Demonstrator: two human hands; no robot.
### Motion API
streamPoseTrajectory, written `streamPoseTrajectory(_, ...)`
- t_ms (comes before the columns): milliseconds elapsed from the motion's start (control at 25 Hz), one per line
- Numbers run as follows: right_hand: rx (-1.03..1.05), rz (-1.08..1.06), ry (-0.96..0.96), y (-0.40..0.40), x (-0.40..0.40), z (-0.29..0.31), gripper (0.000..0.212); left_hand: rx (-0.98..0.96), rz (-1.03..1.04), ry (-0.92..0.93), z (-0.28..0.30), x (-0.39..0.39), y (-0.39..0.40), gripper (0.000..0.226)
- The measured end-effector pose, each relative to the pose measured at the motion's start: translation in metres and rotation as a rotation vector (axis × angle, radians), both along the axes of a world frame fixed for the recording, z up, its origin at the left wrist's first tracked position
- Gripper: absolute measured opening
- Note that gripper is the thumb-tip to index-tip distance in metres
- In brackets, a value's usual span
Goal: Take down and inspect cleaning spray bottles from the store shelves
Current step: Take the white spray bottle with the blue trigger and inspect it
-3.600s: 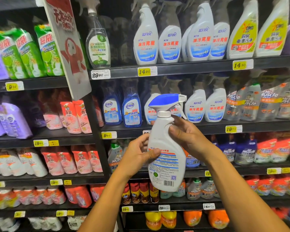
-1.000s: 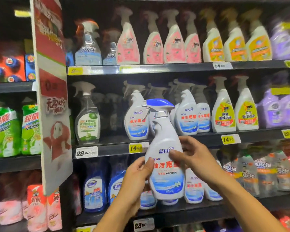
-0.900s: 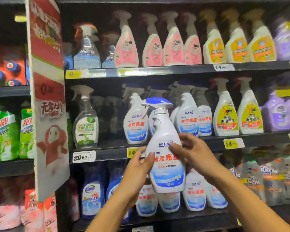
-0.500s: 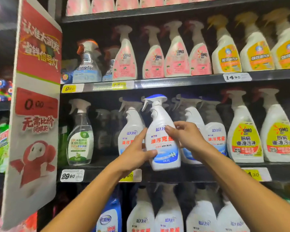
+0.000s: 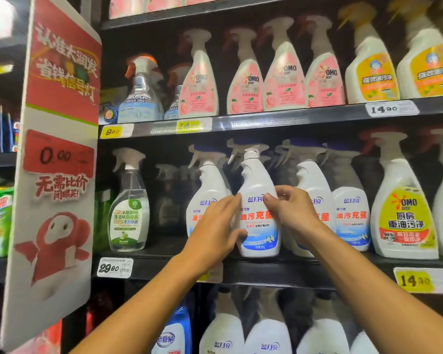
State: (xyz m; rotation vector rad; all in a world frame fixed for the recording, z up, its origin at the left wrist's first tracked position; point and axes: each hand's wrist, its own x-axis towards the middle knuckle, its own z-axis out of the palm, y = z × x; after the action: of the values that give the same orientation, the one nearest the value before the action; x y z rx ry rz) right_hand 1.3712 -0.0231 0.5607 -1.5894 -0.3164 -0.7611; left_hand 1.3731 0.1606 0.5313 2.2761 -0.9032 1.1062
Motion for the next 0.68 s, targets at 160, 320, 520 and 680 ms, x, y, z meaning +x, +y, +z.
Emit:
streamPoseTrajectory(160,0.004,-0.034,-0.003,0.006,0.001,-0.005,0.008,0.213,0.163,-0.177,0.006,0.007,0.006,0.081)
streamPoseTrajectory(320,-0.165,-0.161,-0.07,0.005,0.004,-0.01,0.024,0.299,0.198,-0.148,0.009,0.018,0.009,0.086)
streamPoseTrajectory(520,-0.713,-0.616,-0.275,-0.008,0.0,-0.007,0.024,0.244,0.106,-0.099,-0.001,0.03,0.006,0.089)
streamPoseTrajectory(680,-0.967,-0.634,-0.111,-0.025,-0.004,-0.004,0.069,0.235,0.121,-0.151,-0.005,0.036,0.006,0.087)
